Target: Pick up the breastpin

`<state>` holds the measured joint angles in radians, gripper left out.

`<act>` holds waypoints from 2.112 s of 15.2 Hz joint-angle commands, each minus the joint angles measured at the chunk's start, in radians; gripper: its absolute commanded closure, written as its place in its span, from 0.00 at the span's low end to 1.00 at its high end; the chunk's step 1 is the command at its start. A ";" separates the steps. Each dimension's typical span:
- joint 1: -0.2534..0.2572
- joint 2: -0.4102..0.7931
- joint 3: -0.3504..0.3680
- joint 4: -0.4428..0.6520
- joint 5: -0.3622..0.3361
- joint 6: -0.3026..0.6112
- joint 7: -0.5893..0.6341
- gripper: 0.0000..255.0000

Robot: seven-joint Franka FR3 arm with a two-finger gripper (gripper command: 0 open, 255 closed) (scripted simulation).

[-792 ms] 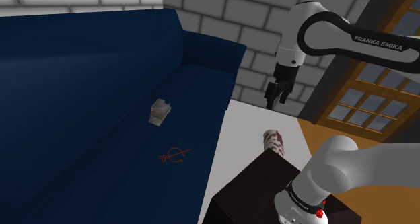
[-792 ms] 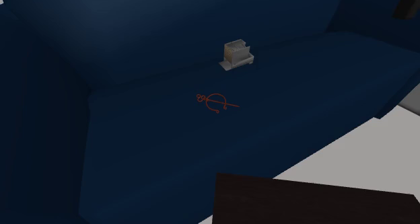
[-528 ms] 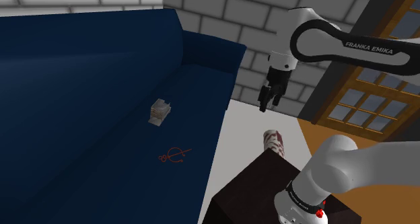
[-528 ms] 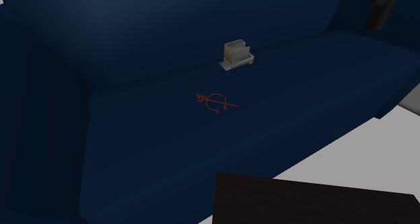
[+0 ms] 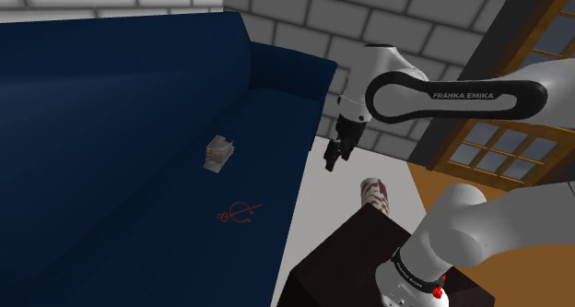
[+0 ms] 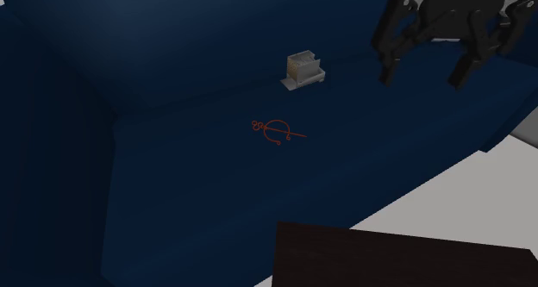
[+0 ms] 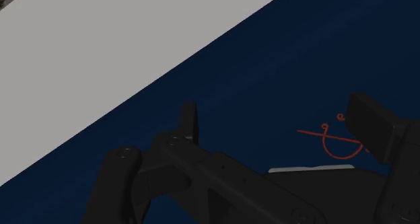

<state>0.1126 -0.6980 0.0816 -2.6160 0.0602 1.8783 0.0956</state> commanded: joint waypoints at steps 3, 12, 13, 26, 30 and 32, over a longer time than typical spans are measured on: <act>0.036 0.103 0.036 -0.040 0.020 0.196 -0.012 0.00; 0.090 0.409 0.124 -0.026 0.015 0.600 -0.018 0.00; 0.092 0.447 0.135 -0.017 0.006 0.642 -0.015 0.00; 0.190 0.957 0.135 0.235 -0.442 1.029 0.270 0.00; 0.239 1.021 0.083 0.262 -0.506 1.074 0.322 0.00; 0.259 1.047 0.058 0.267 -0.531 1.096 0.344 0.00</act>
<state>0.3632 0.3330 0.1537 -2.3523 -0.4566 2.9608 0.4302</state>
